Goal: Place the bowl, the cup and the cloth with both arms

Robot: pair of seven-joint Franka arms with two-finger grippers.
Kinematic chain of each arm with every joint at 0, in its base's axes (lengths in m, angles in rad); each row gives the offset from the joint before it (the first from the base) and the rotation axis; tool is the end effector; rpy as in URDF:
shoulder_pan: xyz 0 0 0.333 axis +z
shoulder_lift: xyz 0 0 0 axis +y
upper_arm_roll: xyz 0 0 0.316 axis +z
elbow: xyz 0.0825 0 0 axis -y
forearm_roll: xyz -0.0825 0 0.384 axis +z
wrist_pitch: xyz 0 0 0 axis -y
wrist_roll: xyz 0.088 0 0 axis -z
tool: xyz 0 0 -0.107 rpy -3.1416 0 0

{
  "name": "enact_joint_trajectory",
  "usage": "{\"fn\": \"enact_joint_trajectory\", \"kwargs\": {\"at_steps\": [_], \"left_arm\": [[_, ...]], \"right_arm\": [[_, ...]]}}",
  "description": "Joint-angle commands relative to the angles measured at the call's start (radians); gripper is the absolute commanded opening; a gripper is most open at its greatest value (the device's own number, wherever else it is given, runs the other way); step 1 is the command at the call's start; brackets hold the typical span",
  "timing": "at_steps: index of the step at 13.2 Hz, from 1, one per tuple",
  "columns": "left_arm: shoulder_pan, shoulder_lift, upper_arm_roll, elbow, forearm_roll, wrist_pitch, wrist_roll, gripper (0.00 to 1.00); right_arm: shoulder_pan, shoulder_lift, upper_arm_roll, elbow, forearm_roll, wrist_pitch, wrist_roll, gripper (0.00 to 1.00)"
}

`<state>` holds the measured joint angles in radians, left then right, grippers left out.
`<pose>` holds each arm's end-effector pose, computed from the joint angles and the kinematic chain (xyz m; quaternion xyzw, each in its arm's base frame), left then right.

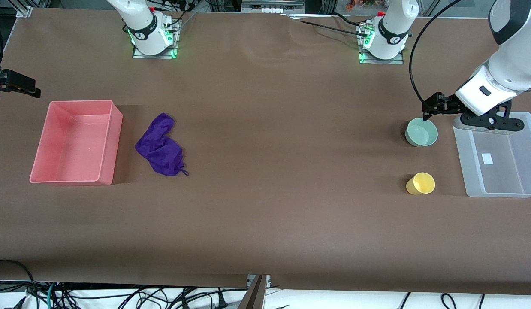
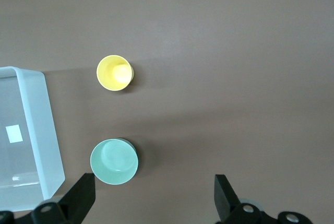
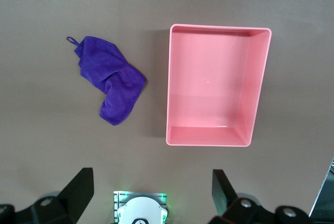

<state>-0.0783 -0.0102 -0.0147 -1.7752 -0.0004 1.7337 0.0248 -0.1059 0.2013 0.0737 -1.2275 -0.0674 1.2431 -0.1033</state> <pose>0.5542 -0.0518 0.5470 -0.9981 0.0588 0.0156 0.0004 0.5782 -0.0328 0.6412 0.9950 0.0275 -0.0940 0.0191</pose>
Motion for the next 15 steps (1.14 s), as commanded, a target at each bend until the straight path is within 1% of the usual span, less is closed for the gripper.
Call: {"fn": "enact_joint_trajectory", "kwargs": {"at_steps": [1, 9, 10, 12, 14, 15], "left_arm": [[0.003, -0.014, -0.001, -0.01, 0.004, -0.008, -0.011, 1.0], [0.005, -0.005, 0.005, -0.012, 0.005, -0.011, 0.001, 1.0], [0.006, -0.001, 0.005, -0.012, 0.016, -0.011, 0.001, 1.0], [0.008, 0.007, 0.007, -0.016, 0.088, -0.008, 0.004, 1.0], [0.035, 0.05, 0.007, -0.012, 0.091, 0.0, 0.017, 1.0], [0.043, 0.073, 0.007, -0.01, 0.092, 0.006, 0.052, 1.0]], "right_arm": [[-0.008, -0.005, 0.0, -0.001, 0.018, -0.004, 0.004, 1.0], [-0.005, -0.005, 0.001, -0.001, 0.02, -0.005, 0.004, 1.0], [-0.005, -0.005, 0.001, -0.001, 0.02, -0.005, 0.004, 1.0], [-0.003, 0.004, 0.003, -0.003, 0.032, -0.002, 0.005, 1.0], [0.003, 0.012, 0.008, -0.006, 0.035, -0.001, 0.007, 1.0], [0.006, 0.035, 0.012, -0.013, 0.032, -0.001, 0.004, 1.0]]}}
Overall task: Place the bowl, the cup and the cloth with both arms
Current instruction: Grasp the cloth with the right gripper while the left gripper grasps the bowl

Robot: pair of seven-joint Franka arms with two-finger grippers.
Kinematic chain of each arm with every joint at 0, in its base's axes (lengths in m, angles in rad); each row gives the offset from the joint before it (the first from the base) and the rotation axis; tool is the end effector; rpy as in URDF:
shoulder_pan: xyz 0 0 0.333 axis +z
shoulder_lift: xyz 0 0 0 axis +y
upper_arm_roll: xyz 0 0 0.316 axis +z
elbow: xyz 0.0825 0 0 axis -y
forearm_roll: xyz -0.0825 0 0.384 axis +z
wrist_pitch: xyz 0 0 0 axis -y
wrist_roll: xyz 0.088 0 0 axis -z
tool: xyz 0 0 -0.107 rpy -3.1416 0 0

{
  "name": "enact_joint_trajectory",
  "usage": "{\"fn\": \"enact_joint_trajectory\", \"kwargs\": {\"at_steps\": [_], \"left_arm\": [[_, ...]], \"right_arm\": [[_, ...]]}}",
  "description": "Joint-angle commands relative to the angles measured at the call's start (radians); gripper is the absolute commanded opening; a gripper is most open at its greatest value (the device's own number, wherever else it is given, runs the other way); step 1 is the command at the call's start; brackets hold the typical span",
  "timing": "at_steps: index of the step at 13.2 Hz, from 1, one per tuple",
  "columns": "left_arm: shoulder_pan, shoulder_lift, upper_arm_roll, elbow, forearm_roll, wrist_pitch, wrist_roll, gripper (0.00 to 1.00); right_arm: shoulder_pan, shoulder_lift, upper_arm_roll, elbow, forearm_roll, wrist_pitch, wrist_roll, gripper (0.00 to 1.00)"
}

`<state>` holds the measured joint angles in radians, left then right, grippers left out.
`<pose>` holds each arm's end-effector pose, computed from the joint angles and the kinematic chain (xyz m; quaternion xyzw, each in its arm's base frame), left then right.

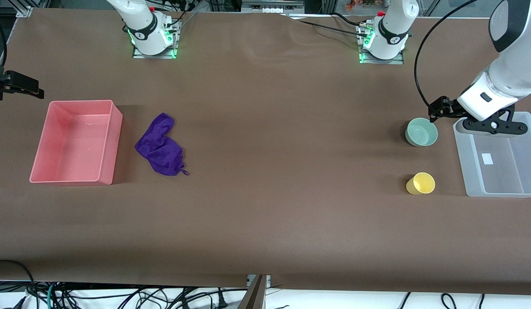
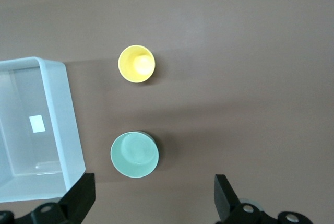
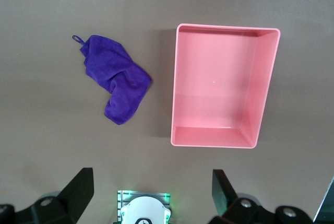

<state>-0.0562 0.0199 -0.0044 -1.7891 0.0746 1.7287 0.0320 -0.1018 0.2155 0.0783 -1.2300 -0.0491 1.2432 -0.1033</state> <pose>0.5600 -0.0271 0.5234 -0.9971 0.0535 0.0396 0.0371 0.5829 -0.0261 0.6318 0.9942 0.0341 -0.1015 0.0091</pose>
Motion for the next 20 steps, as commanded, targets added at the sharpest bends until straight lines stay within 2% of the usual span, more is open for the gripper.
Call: {"fn": "enact_joint_trajectory", "kwargs": {"at_steps": [1, 3, 4, 6, 8, 10, 13, 15, 16, 17, 19, 20], "left_arm": [[0.027, 0.063, -0.003, 0.002, 0.019, 0.028, 0.095, 1.0], [0.053, 0.104, -0.003, -0.001, 0.019, 0.031, 0.28, 1.0], [0.1, 0.129, -0.005, -0.006, 0.017, 0.032, 0.364, 1.0], [0.144, 0.164, -0.005, -0.022, 0.016, 0.043, 0.491, 1.0], [0.167, 0.155, -0.005, -0.132, 0.02, 0.16, 0.555, 1.0], [0.215, 0.159, -0.006, -0.266, 0.021, 0.36, 0.664, 1.0], [0.246, 0.17, -0.006, -0.448, 0.021, 0.625, 0.789, 1.0], [0.249, 0.224, -0.005, -0.503, 0.021, 0.735, 0.844, 0.99], [0.265, 0.25, -0.006, -0.498, 0.021, 0.744, 0.892, 0.96], [0.272, 0.268, -0.006, -0.497, 0.021, 0.752, 0.94, 0.82], [0.271, 0.285, -0.009, -0.497, 0.019, 0.763, 0.97, 0.43], [0.272, 0.305, -0.009, -0.495, 0.019, 0.766, 0.983, 0.39]], "right_arm": [[0.007, 0.06, 0.008, -0.02, 0.012, 0.001, 0.005, 1.0], [0.005, 0.109, 0.006, -0.04, 0.02, 0.027, 0.004, 1.0], [0.013, 0.117, 0.008, -0.072, 0.021, 0.05, 0.005, 1.0], [0.057, 0.165, 0.009, -0.075, 0.022, 0.076, 0.016, 1.0], [0.108, 0.209, 0.009, -0.12, 0.025, 0.16, 0.022, 1.0], [0.168, 0.211, 0.009, -0.268, 0.023, 0.363, 0.033, 1.0], [0.191, 0.225, 0.011, -0.497, 0.018, 0.701, 0.062, 1.0], [0.205, 0.252, 0.011, -0.59, 0.017, 0.862, 0.062, 1.0], [0.211, 0.263, 0.011, -0.626, 0.017, 0.93, 0.062, 1.0], [0.217, 0.277, 0.011, -0.653, 0.017, 0.978, 0.062, 1.0], [0.228, 0.303, 0.011, -0.68, 0.018, 1.019, 0.063, 1.0], [0.228, 0.306, 0.011, -0.697, 0.018, 1.038, 0.063, 1.0]]}}
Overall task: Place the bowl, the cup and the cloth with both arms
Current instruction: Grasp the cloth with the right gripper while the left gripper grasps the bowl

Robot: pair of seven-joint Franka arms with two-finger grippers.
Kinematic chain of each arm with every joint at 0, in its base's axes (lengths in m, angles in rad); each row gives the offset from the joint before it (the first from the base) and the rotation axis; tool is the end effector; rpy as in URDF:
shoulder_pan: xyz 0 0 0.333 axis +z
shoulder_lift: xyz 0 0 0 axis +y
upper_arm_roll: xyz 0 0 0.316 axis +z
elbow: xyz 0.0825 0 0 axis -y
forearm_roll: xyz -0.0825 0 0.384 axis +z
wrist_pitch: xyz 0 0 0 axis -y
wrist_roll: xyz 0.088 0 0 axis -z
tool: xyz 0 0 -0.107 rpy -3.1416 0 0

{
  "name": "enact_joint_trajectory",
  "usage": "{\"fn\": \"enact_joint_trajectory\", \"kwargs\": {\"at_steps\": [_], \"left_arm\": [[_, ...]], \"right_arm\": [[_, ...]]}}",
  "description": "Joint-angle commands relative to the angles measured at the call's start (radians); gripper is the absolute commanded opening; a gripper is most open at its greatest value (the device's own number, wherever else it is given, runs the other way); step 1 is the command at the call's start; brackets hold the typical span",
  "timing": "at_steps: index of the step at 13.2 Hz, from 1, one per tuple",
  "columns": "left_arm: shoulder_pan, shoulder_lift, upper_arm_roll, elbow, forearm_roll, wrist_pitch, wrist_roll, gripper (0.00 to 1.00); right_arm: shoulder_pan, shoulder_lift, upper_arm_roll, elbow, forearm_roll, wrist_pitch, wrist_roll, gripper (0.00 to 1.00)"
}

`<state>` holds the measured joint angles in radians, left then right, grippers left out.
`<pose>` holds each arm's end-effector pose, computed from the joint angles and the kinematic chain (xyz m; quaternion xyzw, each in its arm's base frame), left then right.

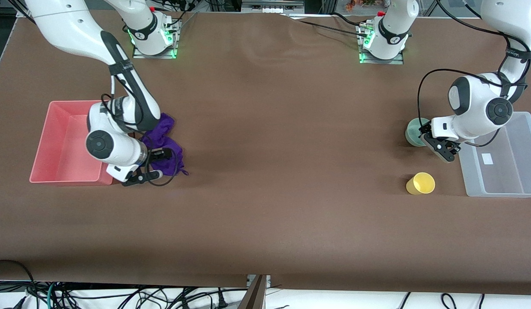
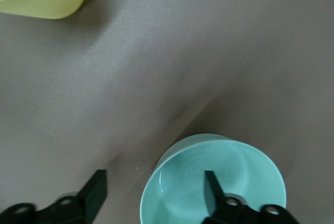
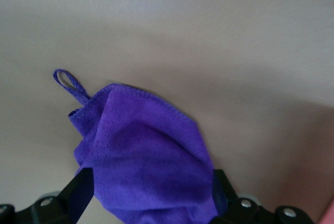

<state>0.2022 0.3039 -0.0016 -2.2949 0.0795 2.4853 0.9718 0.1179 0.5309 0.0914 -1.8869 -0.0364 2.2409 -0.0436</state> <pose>0.5073 0.1028 0.2074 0.9120 -0.4056 -0.0595 0.0129 0.6025 0.1248 0.2110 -0.9871 -0.1338 0.0876 0.0031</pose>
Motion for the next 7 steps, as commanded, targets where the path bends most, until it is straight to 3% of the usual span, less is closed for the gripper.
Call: {"fn": "enact_joint_trajectory", "kwargs": {"at_steps": [1, 3, 4, 6, 7], "left_arm": [[0.016, 0.04, -0.012, 0.014, 0.014, 0.026, 0.054, 0.36], [0.022, 0.058, -0.012, 0.014, 0.014, 0.055, 0.087, 0.0], [0.026, 0.052, -0.012, 0.014, 0.014, 0.053, 0.1, 0.0], [0.029, 0.032, -0.014, 0.017, 0.013, 0.043, 0.131, 0.0], [0.032, 0.006, -0.012, 0.023, 0.013, 0.017, 0.137, 0.0]], "right_arm": [[0.008, -0.005, -0.002, -0.058, 0.006, 0.063, 0.002, 1.0], [0.008, 0.012, -0.002, -0.089, 0.006, 0.127, 0.001, 0.99], [0.008, 0.017, -0.002, -0.098, 0.006, 0.147, -0.007, 0.83], [0.008, 0.018, -0.002, -0.098, 0.006, 0.138, -0.013, 0.17], [0.008, 0.018, -0.002, -0.098, 0.006, 0.134, -0.013, 0.0]]}}
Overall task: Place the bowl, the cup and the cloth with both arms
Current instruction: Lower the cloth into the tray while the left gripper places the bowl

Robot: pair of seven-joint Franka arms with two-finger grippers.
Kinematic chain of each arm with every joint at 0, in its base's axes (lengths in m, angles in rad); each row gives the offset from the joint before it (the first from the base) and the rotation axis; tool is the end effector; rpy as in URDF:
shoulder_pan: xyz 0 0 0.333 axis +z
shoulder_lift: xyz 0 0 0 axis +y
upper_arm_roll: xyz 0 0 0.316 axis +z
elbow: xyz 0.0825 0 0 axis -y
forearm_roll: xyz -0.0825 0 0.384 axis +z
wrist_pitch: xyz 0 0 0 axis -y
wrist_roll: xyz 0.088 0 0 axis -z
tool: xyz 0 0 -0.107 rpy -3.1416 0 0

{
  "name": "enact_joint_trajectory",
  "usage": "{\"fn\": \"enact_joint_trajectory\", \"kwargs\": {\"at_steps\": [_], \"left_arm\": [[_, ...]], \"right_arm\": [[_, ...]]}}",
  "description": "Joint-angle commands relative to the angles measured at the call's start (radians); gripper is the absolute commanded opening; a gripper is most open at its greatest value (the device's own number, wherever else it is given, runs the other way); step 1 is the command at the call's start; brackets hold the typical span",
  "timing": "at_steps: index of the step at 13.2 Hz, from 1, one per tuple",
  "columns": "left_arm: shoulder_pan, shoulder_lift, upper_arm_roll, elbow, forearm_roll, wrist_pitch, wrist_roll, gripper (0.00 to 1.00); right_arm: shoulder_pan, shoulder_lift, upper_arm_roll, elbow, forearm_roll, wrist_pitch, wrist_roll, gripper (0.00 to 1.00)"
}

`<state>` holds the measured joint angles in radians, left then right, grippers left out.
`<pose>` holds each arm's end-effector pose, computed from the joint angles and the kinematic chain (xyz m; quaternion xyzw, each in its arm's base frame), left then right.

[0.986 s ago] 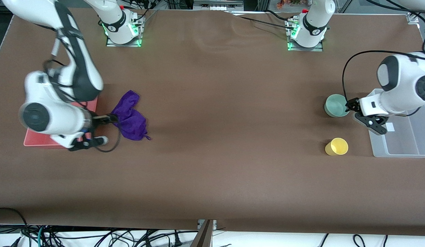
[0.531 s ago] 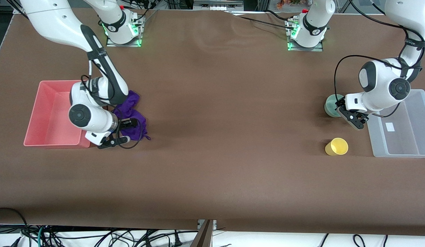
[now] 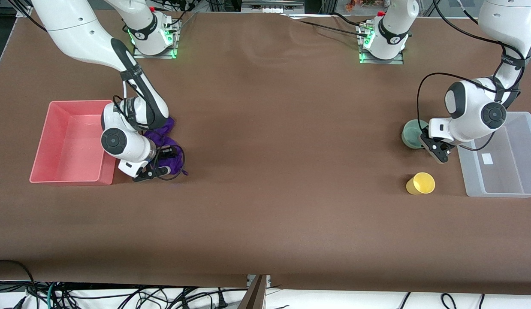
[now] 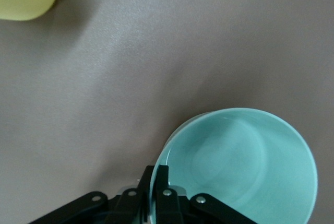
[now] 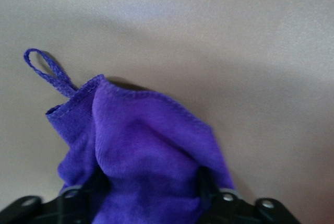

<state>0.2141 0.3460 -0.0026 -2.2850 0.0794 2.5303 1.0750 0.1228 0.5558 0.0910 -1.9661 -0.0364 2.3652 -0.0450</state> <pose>0.5098 0.1085 0.1923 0.8923 -0.4481 -0.0526 0.0136 0.5842 0.1258 0.1751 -0.9874 -0.1376 0.0777 0.0062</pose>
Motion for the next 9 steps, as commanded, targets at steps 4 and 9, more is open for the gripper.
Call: {"fn": "enact_joint_trajectory", "kwargs": {"at_steps": [4, 9], "left_arm": [[0.079, -0.147, -0.013, 0.225, 0.005, -0.47, 0.097, 0.0], [0.233, 0.031, -0.002, 0.631, 0.023, -0.639, 0.281, 0.0]], "right_arm": [[0.003, -0.007, -0.002, -0.005, 0.006, -0.027, -0.013, 0.0], [0.003, -0.013, -0.004, 0.026, 0.006, -0.059, -0.016, 0.0]]}}
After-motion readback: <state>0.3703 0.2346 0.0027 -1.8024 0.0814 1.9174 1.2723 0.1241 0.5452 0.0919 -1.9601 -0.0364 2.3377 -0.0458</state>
